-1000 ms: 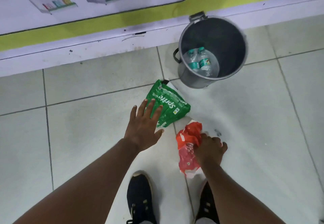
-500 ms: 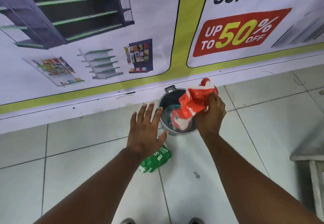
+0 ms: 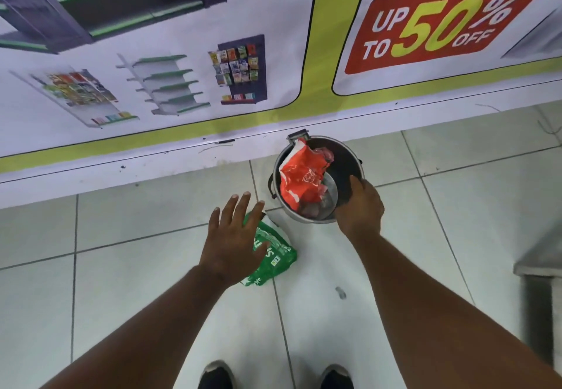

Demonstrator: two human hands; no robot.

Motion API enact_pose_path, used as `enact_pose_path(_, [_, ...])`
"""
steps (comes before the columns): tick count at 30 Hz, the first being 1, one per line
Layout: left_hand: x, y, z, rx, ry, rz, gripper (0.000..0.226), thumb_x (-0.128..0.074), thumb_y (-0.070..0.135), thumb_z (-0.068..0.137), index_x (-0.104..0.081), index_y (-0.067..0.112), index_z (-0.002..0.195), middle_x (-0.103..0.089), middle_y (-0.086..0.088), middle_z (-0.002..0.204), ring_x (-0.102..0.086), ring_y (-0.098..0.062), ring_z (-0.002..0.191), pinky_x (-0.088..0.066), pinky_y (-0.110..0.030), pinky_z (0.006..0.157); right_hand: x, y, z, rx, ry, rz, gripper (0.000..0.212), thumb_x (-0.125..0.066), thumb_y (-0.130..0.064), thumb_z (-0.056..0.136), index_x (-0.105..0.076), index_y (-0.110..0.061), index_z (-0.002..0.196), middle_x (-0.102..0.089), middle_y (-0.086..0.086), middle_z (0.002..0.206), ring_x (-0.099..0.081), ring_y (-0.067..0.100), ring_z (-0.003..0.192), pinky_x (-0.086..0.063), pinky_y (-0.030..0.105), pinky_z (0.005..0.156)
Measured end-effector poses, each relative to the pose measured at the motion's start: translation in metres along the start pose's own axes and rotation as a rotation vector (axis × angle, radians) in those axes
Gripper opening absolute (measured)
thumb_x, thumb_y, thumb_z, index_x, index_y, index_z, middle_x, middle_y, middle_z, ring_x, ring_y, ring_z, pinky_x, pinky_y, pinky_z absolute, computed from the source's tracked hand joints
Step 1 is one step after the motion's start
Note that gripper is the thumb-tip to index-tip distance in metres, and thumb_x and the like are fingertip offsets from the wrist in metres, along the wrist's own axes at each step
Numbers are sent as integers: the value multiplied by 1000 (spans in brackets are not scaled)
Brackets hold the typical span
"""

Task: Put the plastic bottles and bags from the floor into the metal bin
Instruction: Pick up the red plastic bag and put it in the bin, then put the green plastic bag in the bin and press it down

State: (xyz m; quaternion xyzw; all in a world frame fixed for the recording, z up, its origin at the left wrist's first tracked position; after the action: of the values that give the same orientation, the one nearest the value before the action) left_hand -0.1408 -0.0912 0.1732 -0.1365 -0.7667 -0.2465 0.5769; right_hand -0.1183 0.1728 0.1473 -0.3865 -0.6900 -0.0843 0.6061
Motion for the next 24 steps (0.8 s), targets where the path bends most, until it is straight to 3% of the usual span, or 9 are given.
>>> enact_pose_path(3, [-2,-2,6,5,-5,-3,81,-55,54,85,-19,23,151,-14,-11,161,-8,-32,147,-18,-57,115,10,-13,-18,271,137,96,57,-64,-9,76,-51,-10,131,-56,15,133,-51,35,123,-41,47,103])
enact_pose_path(7, [-16,-13,7,33,-11,19,83,-54,56,84,-17,23,151,-13,-11,161,-7,-32,146,-17,-56,115,-4,-30,-50,517,106,114,56,-62,-5,76,-50,-7,131,-59,16,130,-53,33,120,-44,46,100])
enact_pose_path(11, [-61,-29,0,172,-152,41,98,-54,68,76,-7,25,150,-8,-10,162,-3,-32,146,-16,-57,115,-33,-25,-83,594,4,58,61,-65,-6,76,-48,-7,134,-59,16,130,-55,33,119,-47,47,97])
enact_pose_path(17, [-168,-32,7,443,-394,-58,145,-61,88,45,19,23,147,7,-11,161,11,-36,145,-5,-65,112,-91,28,-104,669,-170,-22,58,-65,-5,74,-52,-6,131,-63,13,124,-61,33,108,-52,46,90])
enact_pose_path(24, [-244,-30,51,457,-458,63,156,-70,83,44,33,18,142,7,-27,158,13,-44,143,1,-72,109,-138,103,-93,556,-260,-175,64,-68,-14,80,-46,-8,140,-60,12,132,-58,32,116,-48,46,97])
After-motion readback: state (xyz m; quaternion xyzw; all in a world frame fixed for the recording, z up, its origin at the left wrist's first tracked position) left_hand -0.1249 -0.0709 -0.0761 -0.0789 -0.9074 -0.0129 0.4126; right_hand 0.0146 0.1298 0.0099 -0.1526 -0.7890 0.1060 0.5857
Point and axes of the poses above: each hand's wrist, its own z-axis towards the middle knuckle, its own x-axis out of the back of the hand, y = z × x, the point moved 3 cm from there along z, towards the middle knuckle
